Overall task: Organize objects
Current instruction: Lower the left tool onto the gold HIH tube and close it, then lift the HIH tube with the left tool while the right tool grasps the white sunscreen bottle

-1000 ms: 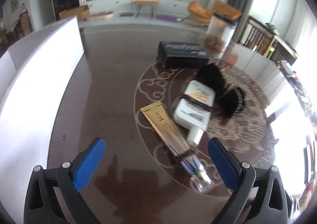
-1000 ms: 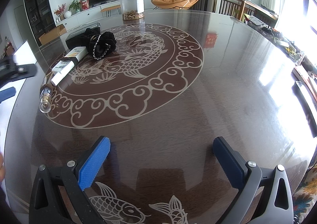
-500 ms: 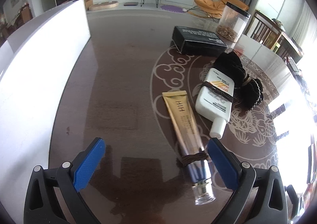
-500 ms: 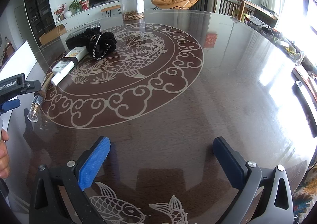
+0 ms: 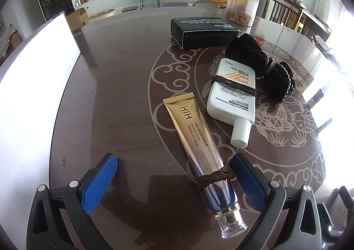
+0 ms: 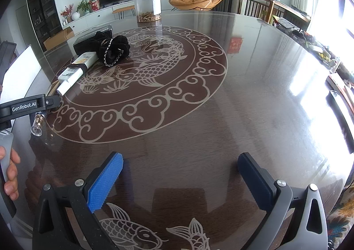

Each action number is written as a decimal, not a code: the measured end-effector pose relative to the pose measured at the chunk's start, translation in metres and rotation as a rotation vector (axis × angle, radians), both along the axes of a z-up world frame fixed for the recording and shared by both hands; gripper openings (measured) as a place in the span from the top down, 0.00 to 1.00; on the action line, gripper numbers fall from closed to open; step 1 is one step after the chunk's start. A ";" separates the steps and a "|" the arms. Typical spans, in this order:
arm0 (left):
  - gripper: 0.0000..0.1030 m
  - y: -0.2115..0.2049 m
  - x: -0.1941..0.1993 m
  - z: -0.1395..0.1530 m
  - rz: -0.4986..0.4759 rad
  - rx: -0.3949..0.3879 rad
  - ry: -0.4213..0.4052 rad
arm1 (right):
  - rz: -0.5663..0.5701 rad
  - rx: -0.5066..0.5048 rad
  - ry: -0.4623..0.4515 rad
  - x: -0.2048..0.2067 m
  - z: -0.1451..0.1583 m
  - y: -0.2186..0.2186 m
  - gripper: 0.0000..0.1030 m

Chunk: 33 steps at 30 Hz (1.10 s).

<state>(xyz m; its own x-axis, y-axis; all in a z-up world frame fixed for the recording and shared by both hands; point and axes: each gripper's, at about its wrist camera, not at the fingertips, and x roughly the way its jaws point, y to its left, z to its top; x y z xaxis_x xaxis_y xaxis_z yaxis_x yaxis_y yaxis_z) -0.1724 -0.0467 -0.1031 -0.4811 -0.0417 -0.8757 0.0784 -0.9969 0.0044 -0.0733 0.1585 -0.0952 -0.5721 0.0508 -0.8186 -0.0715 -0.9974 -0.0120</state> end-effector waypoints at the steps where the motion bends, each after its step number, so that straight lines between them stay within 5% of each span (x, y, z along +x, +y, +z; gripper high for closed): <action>1: 0.02 -0.002 0.001 0.001 0.008 -0.004 0.004 | 0.000 0.000 0.000 0.000 0.000 0.000 0.00; 2: 0.07 -0.003 0.004 0.002 0.016 -0.007 0.019 | 0.000 0.000 0.000 0.000 0.000 0.000 0.00; 6: 0.72 -0.001 0.020 0.011 0.012 -0.025 0.076 | 0.000 0.000 0.000 0.000 0.000 0.000 0.00; 14: 0.72 -0.019 0.053 0.011 0.048 -0.044 0.117 | 0.006 -0.018 0.002 0.001 0.001 0.001 0.00; 18: 0.72 -0.027 0.063 0.008 0.056 -0.043 0.131 | 0.057 -0.280 0.029 -0.005 0.013 0.006 0.00; 24: 0.72 -0.029 0.073 0.007 0.052 -0.049 0.156 | 0.209 -0.435 -0.062 -0.088 0.029 -0.065 0.00; 28: 0.71 -0.028 0.074 0.006 0.051 -0.064 0.168 | 0.231 -0.412 -0.183 -0.148 0.016 -0.120 0.17; 33: 0.71 -0.029 0.074 0.005 0.052 -0.060 0.169 | 0.254 -0.223 -0.163 -0.179 0.012 -0.156 0.24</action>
<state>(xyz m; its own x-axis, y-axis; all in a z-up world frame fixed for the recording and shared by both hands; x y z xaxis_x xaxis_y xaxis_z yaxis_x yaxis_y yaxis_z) -0.0989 -0.0757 -0.0983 -0.6169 -0.1202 -0.7778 0.1345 -0.9898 0.0463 -0.2519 0.0029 -0.0832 -0.4051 -0.2657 -0.8748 0.1636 -0.9625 0.2166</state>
